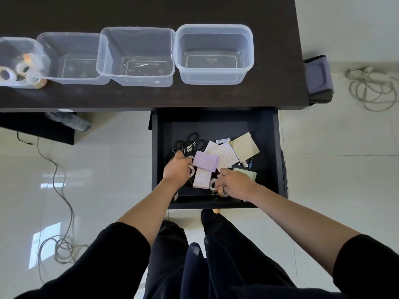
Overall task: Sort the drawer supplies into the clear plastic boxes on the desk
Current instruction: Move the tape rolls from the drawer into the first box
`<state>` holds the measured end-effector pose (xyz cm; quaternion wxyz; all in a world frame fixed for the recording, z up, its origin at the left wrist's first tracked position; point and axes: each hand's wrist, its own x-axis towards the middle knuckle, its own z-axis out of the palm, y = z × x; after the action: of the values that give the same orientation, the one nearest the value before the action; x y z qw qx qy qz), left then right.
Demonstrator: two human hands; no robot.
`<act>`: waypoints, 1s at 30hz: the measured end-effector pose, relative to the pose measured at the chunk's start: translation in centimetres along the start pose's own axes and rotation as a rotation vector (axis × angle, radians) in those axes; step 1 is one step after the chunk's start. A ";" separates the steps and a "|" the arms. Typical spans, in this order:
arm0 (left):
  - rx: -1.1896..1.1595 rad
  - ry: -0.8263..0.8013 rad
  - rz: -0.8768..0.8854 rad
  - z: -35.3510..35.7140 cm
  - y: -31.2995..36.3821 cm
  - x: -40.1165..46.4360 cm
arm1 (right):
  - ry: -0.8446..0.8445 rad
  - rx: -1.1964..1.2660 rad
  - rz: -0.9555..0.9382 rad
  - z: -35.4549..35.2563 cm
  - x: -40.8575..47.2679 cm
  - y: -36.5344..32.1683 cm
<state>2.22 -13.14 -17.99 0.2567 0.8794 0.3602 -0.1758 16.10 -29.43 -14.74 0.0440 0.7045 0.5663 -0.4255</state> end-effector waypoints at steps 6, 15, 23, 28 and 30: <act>-0.119 0.044 -0.037 -1.7 0.4 -2.4 | 0.027 -0.054 0.009 -2.4 -1.8 -0.8; -0.263 0.191 0.007 -6.9 -2.0 -5.5 | 0.147 -0.090 0.091 -7.6 -0.3 -7.3; -0.333 0.354 -0.047 -15.5 -12.4 -8.2 | 0.348 0.091 0.010 -12.2 5.0 -19.4; -0.300 0.469 -0.072 -21.2 -19.6 -10.2 | 0.432 0.146 -0.036 -15.1 8.7 -26.6; -0.276 0.505 -0.072 -23.3 -22.0 -10.8 | 0.479 0.194 -0.037 -16.2 9.9 -29.2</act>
<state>-18.08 7.84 -1.04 0.2699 0.8387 0.4643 0.0903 0.58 -2.74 1.31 -0.1668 0.7758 0.5299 -0.2994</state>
